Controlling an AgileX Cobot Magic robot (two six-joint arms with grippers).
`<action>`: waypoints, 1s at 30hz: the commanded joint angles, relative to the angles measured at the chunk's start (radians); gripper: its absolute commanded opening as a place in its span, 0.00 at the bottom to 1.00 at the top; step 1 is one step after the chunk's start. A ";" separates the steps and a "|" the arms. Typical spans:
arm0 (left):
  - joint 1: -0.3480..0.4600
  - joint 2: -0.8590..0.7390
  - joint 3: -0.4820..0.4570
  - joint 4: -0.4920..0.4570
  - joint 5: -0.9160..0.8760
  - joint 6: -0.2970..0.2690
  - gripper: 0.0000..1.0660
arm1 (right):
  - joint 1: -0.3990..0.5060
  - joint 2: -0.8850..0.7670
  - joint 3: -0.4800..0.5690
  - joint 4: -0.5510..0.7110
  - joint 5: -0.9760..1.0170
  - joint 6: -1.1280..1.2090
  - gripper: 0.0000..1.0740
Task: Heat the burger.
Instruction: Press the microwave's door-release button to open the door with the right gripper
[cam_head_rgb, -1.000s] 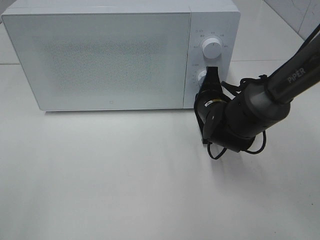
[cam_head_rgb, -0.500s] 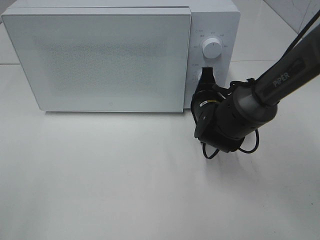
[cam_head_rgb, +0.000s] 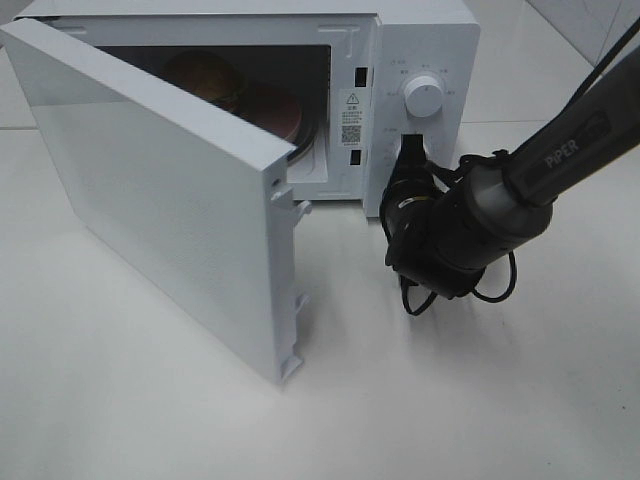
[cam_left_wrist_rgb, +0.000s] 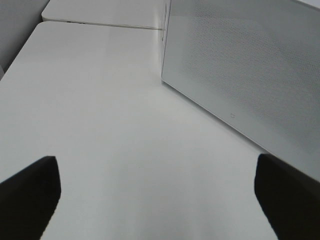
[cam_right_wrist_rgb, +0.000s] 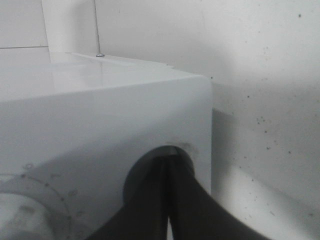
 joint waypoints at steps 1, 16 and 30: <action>0.003 -0.022 0.001 -0.008 -0.005 0.000 0.92 | -0.053 -0.022 -0.081 -0.137 -0.151 -0.004 0.00; 0.003 -0.022 0.001 -0.008 -0.005 0.000 0.92 | -0.053 -0.075 0.001 -0.137 -0.031 -0.004 0.00; 0.003 -0.022 0.001 -0.008 -0.005 0.000 0.92 | -0.052 -0.167 0.141 -0.199 0.110 -0.013 0.00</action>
